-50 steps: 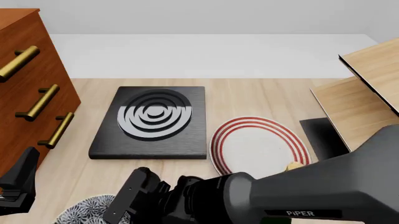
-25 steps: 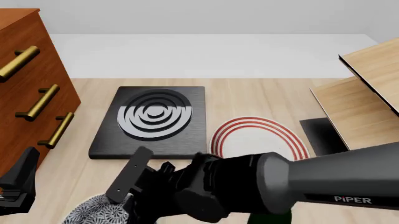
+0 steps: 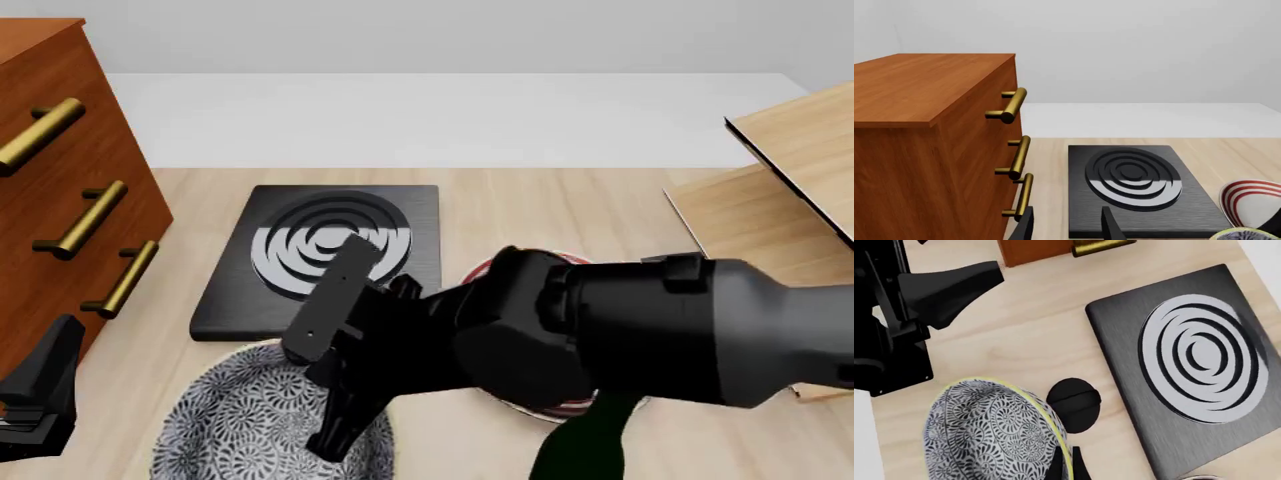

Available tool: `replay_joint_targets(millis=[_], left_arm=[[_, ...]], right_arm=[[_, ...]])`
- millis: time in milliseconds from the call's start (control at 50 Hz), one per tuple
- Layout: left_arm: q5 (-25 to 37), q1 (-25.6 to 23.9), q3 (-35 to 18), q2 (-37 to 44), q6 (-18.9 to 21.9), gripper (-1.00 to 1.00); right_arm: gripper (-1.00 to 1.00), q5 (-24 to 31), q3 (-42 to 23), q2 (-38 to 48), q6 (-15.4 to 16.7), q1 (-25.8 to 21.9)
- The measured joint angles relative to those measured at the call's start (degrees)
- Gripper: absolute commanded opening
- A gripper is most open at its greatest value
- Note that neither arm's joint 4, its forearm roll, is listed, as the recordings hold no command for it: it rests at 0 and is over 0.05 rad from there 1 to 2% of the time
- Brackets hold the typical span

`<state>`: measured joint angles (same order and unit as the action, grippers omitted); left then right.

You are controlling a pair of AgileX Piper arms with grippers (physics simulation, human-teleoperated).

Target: Pick up the akita bowl and put it on the plate.

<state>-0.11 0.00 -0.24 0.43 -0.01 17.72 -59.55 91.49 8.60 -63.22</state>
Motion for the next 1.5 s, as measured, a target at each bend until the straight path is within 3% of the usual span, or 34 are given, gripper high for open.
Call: replay_joint_targets(millis=[360, 620, 880, 1120, 1300, 1500], left_arm=[[0.00, 0.00, 0.00, 0.00, 0.00, 1.00], [0.00, 0.00, 0.00, 0.00, 0.00, 1.00], [0.00, 0.00, 0.00, 0.01, 0.00, 1.00], [0.00, 0.00, 0.00, 0.01, 0.00, 1.00], [0.00, 0.00, 0.00, 0.00, 0.00, 1.00], [0.00, 0.00, 0.00, 0.01, 0.00, 1.00]], right_arm=[[-1.00, 4.78, -3.63, -6.96, -1.15, 6.71], [-1.00, 4.63, -3.62, -10.99, -2.31, 13.48], [-1.00, 2.08, -0.17, -18.49, -3.22, 22.17], [-1.00, -2.50, 6.91, -26.09, -7.00, 32.38], [-1.00, -6.25, 10.54, -27.39, -9.20, 39.74], [-1.00, -9.58, 12.99, -25.96, -9.83, 44.84]])
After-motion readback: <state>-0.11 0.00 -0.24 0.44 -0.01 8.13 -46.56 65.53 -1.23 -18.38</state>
